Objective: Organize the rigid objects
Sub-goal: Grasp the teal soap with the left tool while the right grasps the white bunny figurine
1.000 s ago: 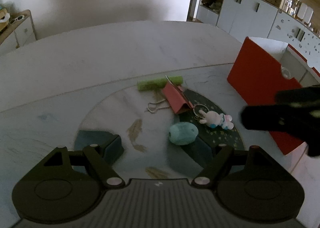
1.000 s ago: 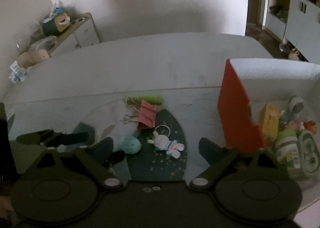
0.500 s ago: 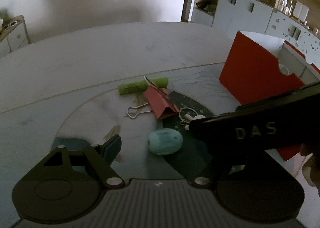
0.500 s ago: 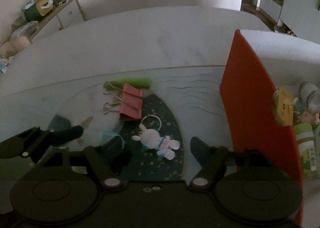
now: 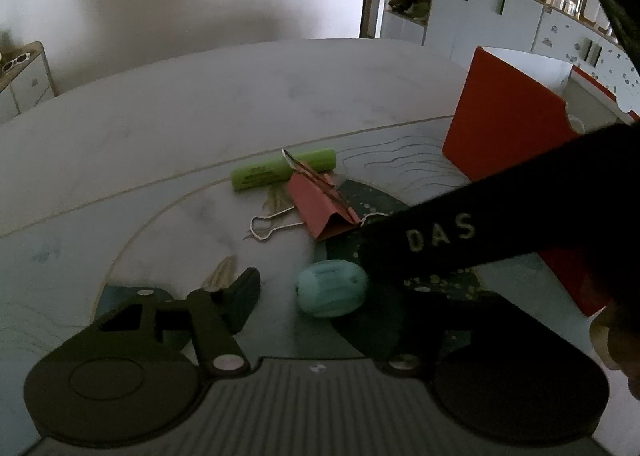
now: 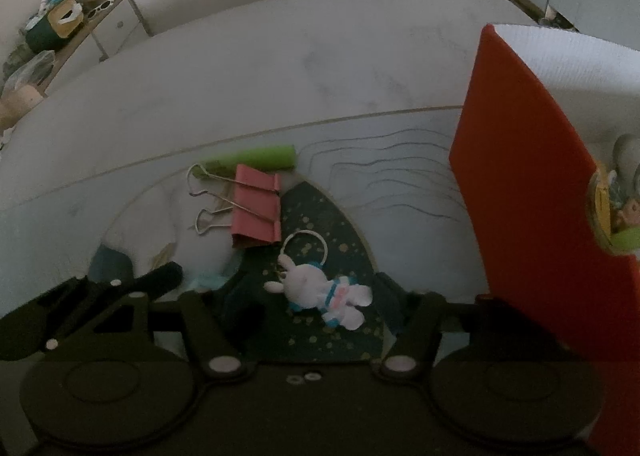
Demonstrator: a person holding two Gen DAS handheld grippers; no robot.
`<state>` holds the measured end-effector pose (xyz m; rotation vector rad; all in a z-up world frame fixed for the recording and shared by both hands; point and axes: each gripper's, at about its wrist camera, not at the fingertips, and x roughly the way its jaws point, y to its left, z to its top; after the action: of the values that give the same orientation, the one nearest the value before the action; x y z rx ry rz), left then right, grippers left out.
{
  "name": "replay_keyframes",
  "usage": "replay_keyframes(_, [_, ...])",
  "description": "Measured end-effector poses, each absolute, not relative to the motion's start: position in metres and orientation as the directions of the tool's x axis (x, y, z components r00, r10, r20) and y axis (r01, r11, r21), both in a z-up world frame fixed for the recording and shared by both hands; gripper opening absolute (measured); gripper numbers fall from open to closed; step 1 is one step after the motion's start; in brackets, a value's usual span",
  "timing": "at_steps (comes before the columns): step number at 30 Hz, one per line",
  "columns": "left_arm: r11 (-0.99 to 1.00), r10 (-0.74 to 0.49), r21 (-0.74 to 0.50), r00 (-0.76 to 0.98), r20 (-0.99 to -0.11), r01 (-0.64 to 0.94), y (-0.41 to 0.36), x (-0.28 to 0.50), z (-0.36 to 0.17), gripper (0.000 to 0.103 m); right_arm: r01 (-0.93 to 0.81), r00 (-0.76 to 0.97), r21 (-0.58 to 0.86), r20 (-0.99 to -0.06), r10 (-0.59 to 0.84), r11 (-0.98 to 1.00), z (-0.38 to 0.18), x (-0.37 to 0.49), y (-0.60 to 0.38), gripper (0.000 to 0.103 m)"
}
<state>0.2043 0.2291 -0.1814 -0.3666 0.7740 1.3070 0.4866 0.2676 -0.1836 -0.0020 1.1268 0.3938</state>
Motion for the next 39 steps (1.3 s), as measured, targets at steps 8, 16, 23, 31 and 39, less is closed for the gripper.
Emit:
replay_keyframes(8, [0.241, 0.735, 0.203, 0.042, -0.677, -0.949, 0.227, 0.205, -0.180, 0.039, -0.293, 0.376, 0.186, -0.880, 0.291, 0.938, -0.183, 0.487, 0.271, 0.057])
replay_keyframes(16, [0.231, 0.727, 0.181, 0.046, -0.685, -0.956, 0.225, 0.195, -0.176, 0.039, -0.283, 0.383, 0.194, -0.875, 0.296, 0.939, -0.182, 0.488, 0.266, 0.047])
replay_keyframes(23, [0.211, 0.721, 0.164, 0.040, -0.692, -0.964, 0.219, 0.185, -0.170, 0.039, -0.278, 0.391, 0.221, -0.863, 0.320, 0.935, -0.177, 0.478, 0.258, 0.046])
replay_keyframes(31, [0.225, 0.727, 0.148, 0.065, -0.684, -0.963, 0.208, 0.182, -0.154, 0.039, -0.292, 0.424, 0.273, -0.822, 0.380, 0.917, -0.151, 0.465, 0.245, 0.046])
replay_keyframes(39, [0.238, 0.695, 0.062, 0.125, -0.708, -0.969, 0.200, 0.183, -0.127, 0.039, -0.316, 0.457, 0.318, -0.775, 0.437, 0.894, -0.116, 0.452, 0.229, 0.047])
